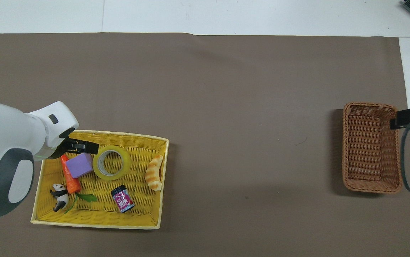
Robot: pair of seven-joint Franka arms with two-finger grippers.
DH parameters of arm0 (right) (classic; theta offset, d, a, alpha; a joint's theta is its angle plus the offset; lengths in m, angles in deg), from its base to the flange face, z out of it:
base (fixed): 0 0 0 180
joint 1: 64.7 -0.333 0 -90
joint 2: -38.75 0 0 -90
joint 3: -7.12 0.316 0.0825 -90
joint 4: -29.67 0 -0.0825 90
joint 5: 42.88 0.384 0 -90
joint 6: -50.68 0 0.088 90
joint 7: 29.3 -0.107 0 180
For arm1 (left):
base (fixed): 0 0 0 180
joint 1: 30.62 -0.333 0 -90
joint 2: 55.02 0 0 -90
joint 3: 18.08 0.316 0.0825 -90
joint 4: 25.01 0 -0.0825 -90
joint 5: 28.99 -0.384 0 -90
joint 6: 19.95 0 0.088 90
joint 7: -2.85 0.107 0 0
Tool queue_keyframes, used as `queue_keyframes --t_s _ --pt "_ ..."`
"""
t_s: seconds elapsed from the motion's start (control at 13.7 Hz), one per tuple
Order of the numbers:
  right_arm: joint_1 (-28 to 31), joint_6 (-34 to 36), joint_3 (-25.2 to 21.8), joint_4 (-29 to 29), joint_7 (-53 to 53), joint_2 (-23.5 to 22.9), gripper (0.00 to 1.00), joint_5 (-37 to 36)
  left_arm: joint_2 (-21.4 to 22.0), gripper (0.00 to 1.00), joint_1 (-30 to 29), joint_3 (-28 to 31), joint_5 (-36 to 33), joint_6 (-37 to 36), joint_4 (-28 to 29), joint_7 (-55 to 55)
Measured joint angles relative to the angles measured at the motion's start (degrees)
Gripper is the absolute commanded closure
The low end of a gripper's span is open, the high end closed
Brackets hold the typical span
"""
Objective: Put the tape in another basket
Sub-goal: 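Reach the left gripper down over the tape roll in the yellow basket, then close the left gripper on the tape roll's rim and lift it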
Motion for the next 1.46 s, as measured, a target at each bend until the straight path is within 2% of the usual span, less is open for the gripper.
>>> queue_keyframes --t_s 0.29,0.59,0.8,0.95,1.17,1.46 --pt "0.0 0.0 0.0 0.0 0.0 0.0 0.0 0.0 -2.8 0.0 0.8 0.0 0.0 5.1 2.3 0.2" --pt "-0.9 0.0 0.0 0.1 0.0 0.0 0.0 0.1 -7.2 0.27 2.6 -0.1 0.0 10.7 3.8 0.2" --pt "-3.5 0.0 -0.4 0.1 -0.2 0.0 0.0 -0.1 -9.0 0.35 2.7 0.0 0.0 11.3 4.0 2.2" --pt "-4.4 0.0 -2.3 0.1 -0.4 0.0 0.0 -0.1 -9.5 0.35 2.7 0.2 -0.2 11.3 4.4 4.1" --pt "-7.5 0.0 -7.8 0.1 -0.3 0.0 0.0 0.0 -9.4 0.35 2.6 0.7 -0.3 11.3 6.4 7.3" --pt "-9.2 0.0 -8.1 0.1 -0.3 0.2 0.0 0.1 -9.4 0.35 2.6 0.8 -0.4 13.0 8.8 8.0"
